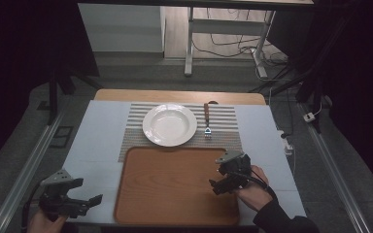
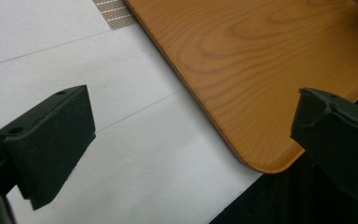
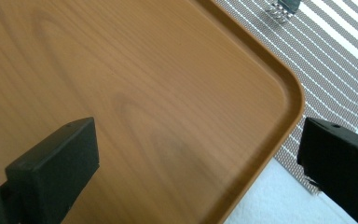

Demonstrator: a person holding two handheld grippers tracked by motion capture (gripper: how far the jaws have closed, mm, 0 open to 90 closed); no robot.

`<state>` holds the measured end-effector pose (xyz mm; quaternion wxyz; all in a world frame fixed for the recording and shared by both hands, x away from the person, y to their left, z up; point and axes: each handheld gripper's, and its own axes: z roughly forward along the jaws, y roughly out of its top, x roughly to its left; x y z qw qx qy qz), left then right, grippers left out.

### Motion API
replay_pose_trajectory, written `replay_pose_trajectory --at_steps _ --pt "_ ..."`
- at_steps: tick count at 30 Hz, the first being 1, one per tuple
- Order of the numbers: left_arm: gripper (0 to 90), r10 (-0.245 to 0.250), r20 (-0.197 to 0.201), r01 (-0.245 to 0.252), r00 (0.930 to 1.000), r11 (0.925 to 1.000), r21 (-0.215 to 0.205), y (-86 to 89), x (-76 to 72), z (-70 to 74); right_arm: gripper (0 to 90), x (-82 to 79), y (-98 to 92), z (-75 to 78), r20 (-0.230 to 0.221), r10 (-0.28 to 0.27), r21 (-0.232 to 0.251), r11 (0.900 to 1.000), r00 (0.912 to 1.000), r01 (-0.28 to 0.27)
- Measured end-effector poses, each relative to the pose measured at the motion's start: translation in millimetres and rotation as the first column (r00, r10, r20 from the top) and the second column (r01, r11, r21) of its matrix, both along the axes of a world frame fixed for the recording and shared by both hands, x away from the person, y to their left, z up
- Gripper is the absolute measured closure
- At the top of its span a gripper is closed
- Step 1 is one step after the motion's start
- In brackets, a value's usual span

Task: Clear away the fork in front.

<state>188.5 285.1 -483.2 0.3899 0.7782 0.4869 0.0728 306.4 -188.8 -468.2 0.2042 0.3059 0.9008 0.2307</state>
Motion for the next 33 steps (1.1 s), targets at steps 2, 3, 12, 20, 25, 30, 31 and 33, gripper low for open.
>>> replay_pose_trajectory --at_steps 2,3,12,20,25,30,31,33 --pt "0.0 0.000 0.001 0.000 1.0000 1.0000 -0.001 0.0 -0.1 0.0 0.0 2.3 4.8 -1.7 0.013 0.015 -0.029 0.999 0.9998 -0.014" --pt "0.0 0.000 0.001 0.000 1.0000 1.0000 -0.001 0.1 -0.1 0.0 0.0 4.5 7.6 -2.2 0.016 0.028 -0.054 0.998 0.9995 -0.028" --pt "0.0 -0.001 -0.002 0.001 1.0000 1.0000 -0.008 0.7 0.3 -0.2 0.0 20.5 24.8 -4.9 0.054 0.069 -0.151 0.987 0.9962 -0.060" --pt "0.0 0.000 -0.003 0.000 1.0000 0.9999 -0.013 1.2 0.4 -0.4 0.0 39.7 37.6 -8.2 0.099 0.123 -0.259 0.961 0.9875 -0.094" --pt "0.0 -0.002 -0.005 0.002 1.0000 0.9998 -0.018 1.7 0.6 -0.4 0.0 53.6 45.2 -8.4 0.118 0.145 -0.310 0.945 0.9824 -0.102" --pt "0.0 -0.001 -0.006 0.001 1.0000 0.9998 -0.020 2.0 0.6 -0.5 0.0 68.9 48.2 -7.0 0.132 0.146 -0.349 0.933 0.9804 -0.092" --pt "0.0 -0.002 -0.007 0.001 1.0000 0.9997 -0.023 2.3 0.6 -0.6 0.0 71.6 48.6 -6.7 0.136 0.144 -0.352 0.932 0.9802 -0.089" --pt "0.0 -0.001 -0.007 0.001 1.0000 0.9997 -0.024 2.4 0.6 -0.6 0.0 77.0 49.3 -5.4 0.139 0.148 -0.368 0.926 0.9791 -0.088"
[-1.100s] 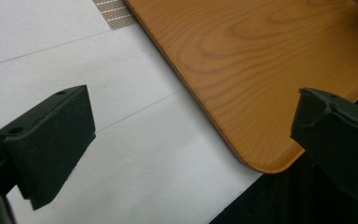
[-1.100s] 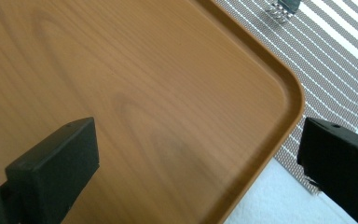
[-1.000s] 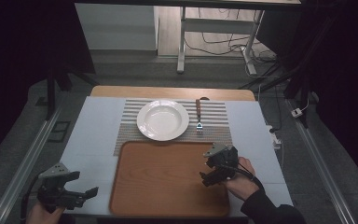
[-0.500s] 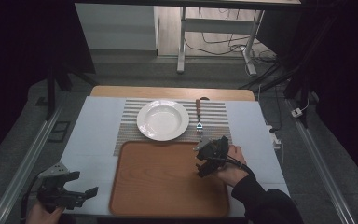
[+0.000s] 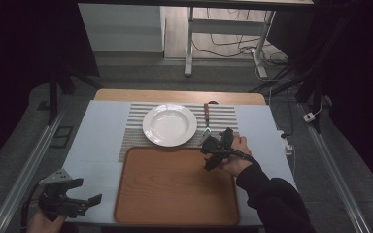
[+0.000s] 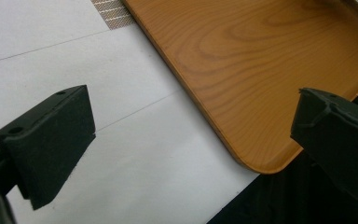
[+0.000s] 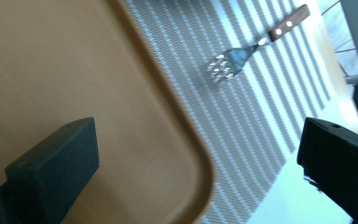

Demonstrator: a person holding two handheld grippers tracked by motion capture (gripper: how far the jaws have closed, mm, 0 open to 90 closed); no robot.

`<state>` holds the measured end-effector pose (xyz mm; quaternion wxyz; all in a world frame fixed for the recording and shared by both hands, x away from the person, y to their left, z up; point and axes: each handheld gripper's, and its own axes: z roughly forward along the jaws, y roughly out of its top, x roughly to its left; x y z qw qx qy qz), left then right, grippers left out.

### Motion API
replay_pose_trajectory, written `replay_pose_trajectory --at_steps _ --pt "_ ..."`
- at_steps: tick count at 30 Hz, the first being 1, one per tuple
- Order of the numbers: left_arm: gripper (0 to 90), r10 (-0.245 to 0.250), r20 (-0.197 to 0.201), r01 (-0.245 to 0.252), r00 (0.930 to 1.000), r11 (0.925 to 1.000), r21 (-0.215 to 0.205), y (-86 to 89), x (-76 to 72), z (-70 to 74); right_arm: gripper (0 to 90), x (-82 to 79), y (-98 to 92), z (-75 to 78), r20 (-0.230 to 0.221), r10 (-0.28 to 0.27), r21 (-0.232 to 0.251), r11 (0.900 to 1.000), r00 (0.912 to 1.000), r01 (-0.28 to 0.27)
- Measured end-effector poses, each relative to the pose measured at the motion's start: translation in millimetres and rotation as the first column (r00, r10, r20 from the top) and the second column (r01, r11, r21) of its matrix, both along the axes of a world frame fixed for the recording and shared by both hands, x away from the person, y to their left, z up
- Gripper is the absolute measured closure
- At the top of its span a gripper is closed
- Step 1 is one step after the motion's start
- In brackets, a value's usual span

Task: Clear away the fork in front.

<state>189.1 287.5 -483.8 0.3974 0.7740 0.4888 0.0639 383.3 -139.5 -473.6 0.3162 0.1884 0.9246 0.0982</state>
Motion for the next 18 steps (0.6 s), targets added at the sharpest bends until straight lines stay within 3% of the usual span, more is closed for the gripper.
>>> replay_pose_trajectory --at_steps 8,12,18 --pt "0.0 -0.001 0.000 0.001 1.0000 1.0000 -0.002 0.3 0.0 -0.1 0.0 19.0 5.7 5.8 0.044 0.030 -0.058 0.998 0.9986 -0.027" --pt "0.0 -0.002 -0.001 0.002 1.0000 1.0000 -0.002 0.3 0.0 -0.2 0.0 28.7 8.1 2.5 0.062 0.057 -0.131 0.990 0.9964 -0.048" --pt "0.0 -0.003 -0.004 0.003 1.0000 1.0000 -0.008 0.8 0.2 -0.4 0.9 42.7 13.2 -5.7 0.079 0.074 -0.177 0.982 0.9942 -0.059"
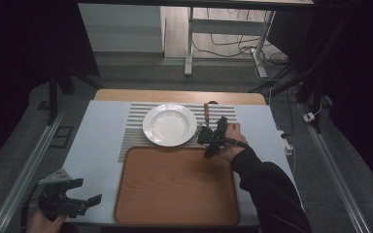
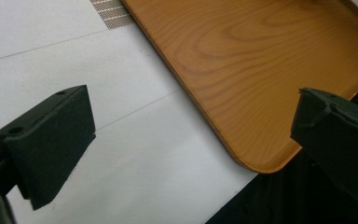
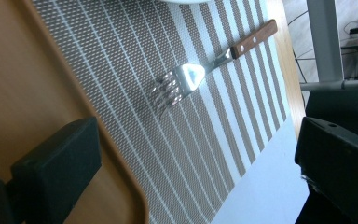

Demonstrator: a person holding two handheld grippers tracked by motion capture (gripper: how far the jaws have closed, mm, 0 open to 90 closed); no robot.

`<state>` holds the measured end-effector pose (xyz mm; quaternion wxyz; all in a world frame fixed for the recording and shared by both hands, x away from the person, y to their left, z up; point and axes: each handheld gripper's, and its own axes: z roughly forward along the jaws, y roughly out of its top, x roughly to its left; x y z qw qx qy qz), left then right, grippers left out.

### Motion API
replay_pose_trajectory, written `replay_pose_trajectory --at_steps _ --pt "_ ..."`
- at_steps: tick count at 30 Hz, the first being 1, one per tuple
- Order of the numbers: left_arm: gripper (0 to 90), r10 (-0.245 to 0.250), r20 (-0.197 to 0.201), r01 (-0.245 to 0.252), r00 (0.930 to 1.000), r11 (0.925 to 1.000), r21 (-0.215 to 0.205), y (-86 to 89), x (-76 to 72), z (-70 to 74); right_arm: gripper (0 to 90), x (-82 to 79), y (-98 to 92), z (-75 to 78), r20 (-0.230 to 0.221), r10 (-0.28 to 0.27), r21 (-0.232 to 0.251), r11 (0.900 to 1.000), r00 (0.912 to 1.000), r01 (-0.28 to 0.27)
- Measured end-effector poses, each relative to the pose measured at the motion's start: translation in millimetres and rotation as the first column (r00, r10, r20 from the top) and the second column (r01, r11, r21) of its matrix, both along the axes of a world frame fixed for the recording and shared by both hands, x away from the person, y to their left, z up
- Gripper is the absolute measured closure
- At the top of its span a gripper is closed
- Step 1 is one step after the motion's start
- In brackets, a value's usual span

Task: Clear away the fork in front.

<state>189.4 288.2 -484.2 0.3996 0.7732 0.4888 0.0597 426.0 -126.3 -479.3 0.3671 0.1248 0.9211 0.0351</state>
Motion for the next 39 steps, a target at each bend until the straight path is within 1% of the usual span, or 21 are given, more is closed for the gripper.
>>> replay_pose_trajectory --at_steps 6,10,11,13,16,18,19,22,24,25,27,28,29,30,31,32,33,34,36,37,39 --pt "0.0 -0.002 0.002 0.002 1.0000 1.0000 0.000 0.4 -0.3 0.0 5.5 8.9 6.5 -5.2 0.021 0.019 -0.042 0.999 0.9996 -0.019" --pt "0.0 -0.002 -0.001 0.002 1.0000 1.0000 -0.004 0.6 -0.3 -0.1 8.1 11.9 10.3 -9.8 0.018 0.018 -0.043 0.999 0.9997 -0.017" --pt "0.0 -0.002 -0.001 0.002 1.0000 1.0000 -0.005 0.7 -0.3 -0.1 10.9 14.3 11.8 -13.9 0.019 0.034 -0.072 0.997 0.9992 -0.033" --pt "0.0 -0.002 -0.002 0.002 1.0000 1.0000 -0.007 1.0 -0.2 -0.2 13.8 15.0 13.3 -19.1 0.014 0.027 -0.091 0.995 0.9995 -0.026" --pt "0.0 -0.001 -0.002 0.001 1.0000 1.0000 -0.007 0.9 -0.3 -0.3 24.3 16.7 14.5 -19.5 0.036 0.046 -0.093 0.995 0.9983 -0.042" --pt "0.0 -0.001 -0.003 0.001 1.0000 1.0000 -0.007 1.0 -0.2 -0.3 26.4 16.6 14.9 -21.1 0.039 0.045 -0.107 0.993 0.9982 -0.041" --pt "0.0 -0.001 -0.003 0.001 1.0000 1.0000 -0.007 1.0 -0.3 -0.3 33.8 16.9 15.3 -24.9 0.043 0.057 -0.130 0.990 0.9974 -0.051" --pt "0.0 -0.001 -0.003 0.001 1.0000 1.0000 -0.007 0.9 -0.4 -0.3 40.7 18.6 14.6 -32.4 0.012 0.074 -0.129 0.989 0.9972 -0.072" --pt "0.0 -0.001 -0.003 0.001 1.0000 1.0000 -0.007 0.9 -0.3 -0.3 45.8 17.2 15.1 -37.1 0.049 0.078 -0.165 0.984 0.9958 -0.069" --pt "0.0 -0.002 -0.004 0.002 1.0000 1.0000 -0.007 0.9 -0.2 -0.3 49.1 18.3 14.5 -39.8 0.031 0.091 -0.155 0.984 0.9954 -0.085" --pt "0.0 -0.003 -0.006 0.003 1.0000 1.0000 -0.007 0.9 0.0 -0.4 51.7 17.0 14.6 -42.3 0.053 0.097 -0.162 0.983 0.9939 -0.087" --pt "0.0 -0.002 -0.007 0.002 1.0000 1.0000 -0.006 1.0 0.1 -0.4 59.1 16.2 15.3 -44.7 0.046 0.111 -0.171 0.980 0.9928 -0.101" --pt "0.0 -0.002 -0.007 0.001 1.0000 1.0000 -0.006 0.9 0.1 -0.4 62.3 14.9 15.4 -47.4 0.078 0.118 -0.173 0.979 0.9899 -0.103" --pt "0.0 -0.001 -0.006 0.001 1.0000 1.0000 -0.006 0.9 0.0 -0.4 69.1 12.7 16.7 -47.6 0.083 0.114 -0.204 0.974 0.9901 -0.095" --pt "0.0 -0.001 -0.006 0.001 1.0000 1.0000 -0.006 0.9 0.0 -0.4 74.6 12.6 16.0 -51.7 0.081 0.130 -0.188 0.976 0.9882 -0.113" --pt "0.0 -0.001 -0.006 0.001 1.0000 1.0000 -0.006 0.9 0.0 -0.4 78.2 11.6 16.4 -52.4 0.053 0.137 -0.199 0.972 0.9892 -0.124" --pt "0.0 -0.001 -0.007 0.001 1.0000 1.0000 -0.006 1.0 0.0 -0.4 83.1 9.0 16.3 -56.8 0.116 0.152 -0.214 0.969 0.9815 -0.125" --pt "0.0 -0.002 -0.007 0.002 1.0000 1.0000 -0.006 1.0 0.1 -0.4 86.2 8.2 16.6 -57.1 0.067 0.150 -0.218 0.967 0.9864 -0.132" --pt "0.0 -0.001 -0.008 0.001 1.0000 1.0000 -0.005 1.0 0.1 -0.5 87.8 5.2 16.8 -59.0 0.057 0.152 -0.233 0.963 0.9868 -0.135" --pt "0.0 0.000 -0.008 0.000 1.0000 1.0000 -0.005 0.9 0.3 -0.6 88.4 2.9 16.5 -61.4 0.133 0.167 -0.249 0.960 0.9769 -0.130" --pt "0.0 -0.001 -0.009 0.001 1.0000 1.0000 -0.004 0.8 0.3 -0.5 89.2 1.2 15.9 -61.5 0.156 0.171 -0.257 0.958 0.9728 -0.128"
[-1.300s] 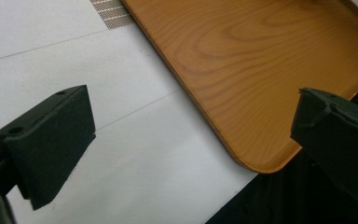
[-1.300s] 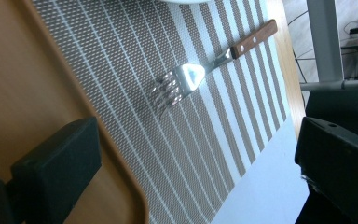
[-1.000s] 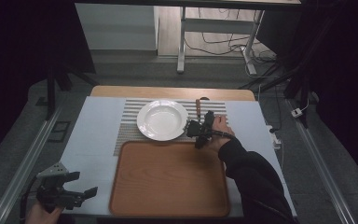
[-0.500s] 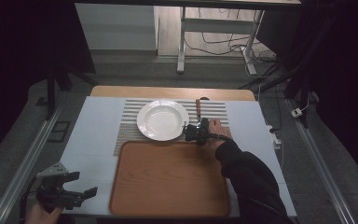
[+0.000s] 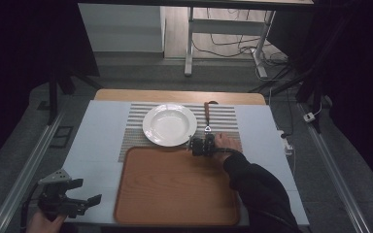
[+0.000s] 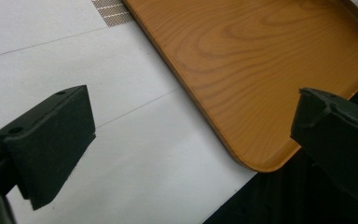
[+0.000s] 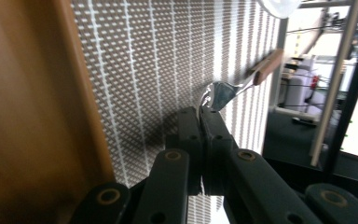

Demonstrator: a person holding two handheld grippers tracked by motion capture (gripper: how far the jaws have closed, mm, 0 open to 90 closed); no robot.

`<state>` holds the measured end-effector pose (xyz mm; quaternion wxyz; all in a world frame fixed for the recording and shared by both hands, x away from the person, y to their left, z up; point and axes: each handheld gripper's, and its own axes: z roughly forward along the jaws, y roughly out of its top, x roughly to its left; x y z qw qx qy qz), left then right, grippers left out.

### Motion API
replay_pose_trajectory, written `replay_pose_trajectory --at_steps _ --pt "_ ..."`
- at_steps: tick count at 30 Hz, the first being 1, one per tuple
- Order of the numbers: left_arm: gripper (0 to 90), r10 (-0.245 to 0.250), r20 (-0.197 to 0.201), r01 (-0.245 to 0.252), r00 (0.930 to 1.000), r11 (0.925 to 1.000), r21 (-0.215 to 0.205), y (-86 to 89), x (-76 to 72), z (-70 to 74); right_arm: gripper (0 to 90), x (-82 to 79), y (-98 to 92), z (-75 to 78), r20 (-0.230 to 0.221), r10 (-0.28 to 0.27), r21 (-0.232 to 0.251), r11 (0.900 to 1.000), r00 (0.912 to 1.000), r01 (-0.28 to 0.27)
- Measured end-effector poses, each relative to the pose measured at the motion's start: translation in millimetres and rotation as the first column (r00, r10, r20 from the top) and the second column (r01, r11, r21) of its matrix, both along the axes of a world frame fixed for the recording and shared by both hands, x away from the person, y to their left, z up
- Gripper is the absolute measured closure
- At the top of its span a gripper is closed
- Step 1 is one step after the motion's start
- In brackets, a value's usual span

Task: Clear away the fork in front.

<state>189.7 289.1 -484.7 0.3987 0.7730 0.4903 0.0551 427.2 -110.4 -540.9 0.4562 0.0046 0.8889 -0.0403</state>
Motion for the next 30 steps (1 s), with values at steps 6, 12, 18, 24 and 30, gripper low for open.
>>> replay_pose_trajectory --at_steps 6,12,18,24,30 --pt "0.0 -0.001 0.001 0.001 1.0000 1.0000 0.002 -0.2 -0.2 0.2 89.8 -4.6 -3.6 4.3 0.013 0.004 0.010 1.000 0.9999 -0.004" --pt "0.0 -0.001 0.001 0.001 1.0000 1.0000 -0.003 0.0 -0.3 0.1 89.9 -8.0 -6.7 12.8 0.001 0.009 0.037 0.999 1.0000 -0.009" --pt "0.0 -0.005 0.006 0.005 1.0000 1.0000 0.002 -0.6 -0.6 0.4 90.0 -13.1 -9.5 27.1 -0.020 0.023 0.092 0.995 0.9995 -0.021" --pt "0.0 -0.007 0.012 0.007 0.9999 1.0000 0.005 -1.1 -1.3 0.9 90.0 -23.7 -11.8 45.1 -0.034 0.032 0.186 0.982 0.9989 -0.025" --pt "0.0 -0.008 0.018 0.007 0.9998 0.9998 0.019 -2.9 -2.1 1.9 90.0 -35.9 -16.6 62.4 -0.032 0.043 0.274 0.961 0.9985 -0.033"
